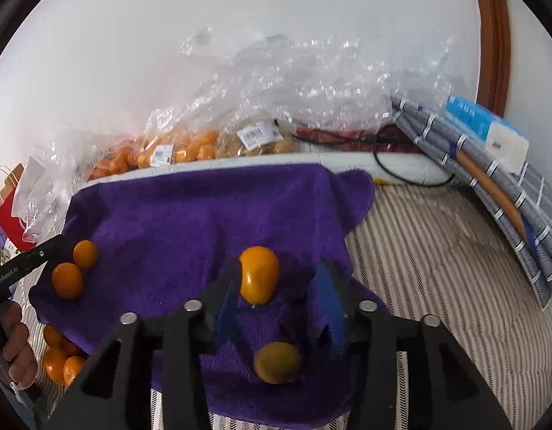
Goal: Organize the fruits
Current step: 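Carry both held fruits over the purple towel and open both grippers, then move the right gripper back to the pile and grasp an orange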
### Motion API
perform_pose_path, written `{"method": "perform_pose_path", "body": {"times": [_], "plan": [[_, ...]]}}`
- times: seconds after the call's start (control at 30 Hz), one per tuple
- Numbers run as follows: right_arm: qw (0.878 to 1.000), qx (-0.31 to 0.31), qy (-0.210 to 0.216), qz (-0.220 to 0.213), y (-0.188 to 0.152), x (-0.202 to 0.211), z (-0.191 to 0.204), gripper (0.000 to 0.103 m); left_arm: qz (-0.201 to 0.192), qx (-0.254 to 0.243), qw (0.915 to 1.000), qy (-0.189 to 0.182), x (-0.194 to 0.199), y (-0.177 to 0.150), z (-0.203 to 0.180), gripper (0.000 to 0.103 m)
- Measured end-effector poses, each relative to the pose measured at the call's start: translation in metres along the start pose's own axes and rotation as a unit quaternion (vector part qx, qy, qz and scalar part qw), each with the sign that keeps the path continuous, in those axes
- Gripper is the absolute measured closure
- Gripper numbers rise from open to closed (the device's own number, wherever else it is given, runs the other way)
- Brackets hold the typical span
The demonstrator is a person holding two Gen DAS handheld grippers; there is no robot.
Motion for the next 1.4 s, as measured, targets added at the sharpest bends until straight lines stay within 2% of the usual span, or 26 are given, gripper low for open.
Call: {"method": "perform_pose_path", "body": {"times": [0.07, 0.23, 0.33, 0.5, 0.6, 0.8, 0.93, 1.03, 1.2, 1.4], "plan": [[1.0, 0.005, -0.012, -0.019, 0.003, 0.008, 0.001, 0.047, -0.009, -0.002, 1.0, -0.002, 0.004, 0.002, -0.001, 0.052], [0.999, 0.021, -0.024, -0.042, 0.009, 0.022, 0.008, 0.046, -0.025, -0.008, 0.9997, 0.001, 0.012, 0.006, -0.003, 0.049], [0.999, 0.013, -0.037, -0.029, 0.007, 0.032, 0.012, 0.047, -0.033, -0.007, 0.9994, 0.004, 0.016, 0.008, -0.002, 0.049], [1.0, 0.015, 0.019, -0.008, -0.015, 0.055, 0.044, 0.047, -0.051, -0.008, 0.9987, 0.003, 0.03, 0.011, -0.003, 0.049], [0.999, 0.03, 0.035, -0.002, -0.032, 0.066, 0.067, 0.054, -0.055, -0.007, 0.9984, 0.011, 0.041, 0.011, -0.001, 0.049], [0.995, 0.045, 0.081, 0.021, -0.054, 0.075, 0.106, 0.065, -0.022, -0.005, 0.9986, 0.047, 0.073, -0.014, 0.025, 0.049], [0.994, 0.055, 0.096, 0.023, -0.059, 0.071, 0.125, 0.066, -0.023, -0.024, 0.9976, 0.061, 0.103, -0.034, 0.048, 0.049], [0.993, 0.048, 0.107, 0.033, -0.063, 0.062, 0.133, 0.07, -0.036, -0.02, 0.9972, 0.062, 0.112, -0.044, 0.063, 0.047], [0.991, 0.044, 0.118, 0.048, -0.066, 0.052, 0.142, 0.071, -0.018, -0.004, 0.9983, 0.056, 0.103, -0.054, 0.071, 0.047], [0.99, 0.025, 0.124, 0.06, -0.064, 0.039, 0.137, 0.071, -0.025, -0.005, 0.9979, 0.06, 0.103, -0.055, 0.074, 0.047]]}}
Point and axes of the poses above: each gripper's, at about its wrist camera, not at the fingertips, and x roughly against the way its jaws point, z to its left, y to its top, the point moved 8 cm from there along -x, roughly the way its jaws point, and after that the axes turned 10 degrees about x, right-handed, at the moved point
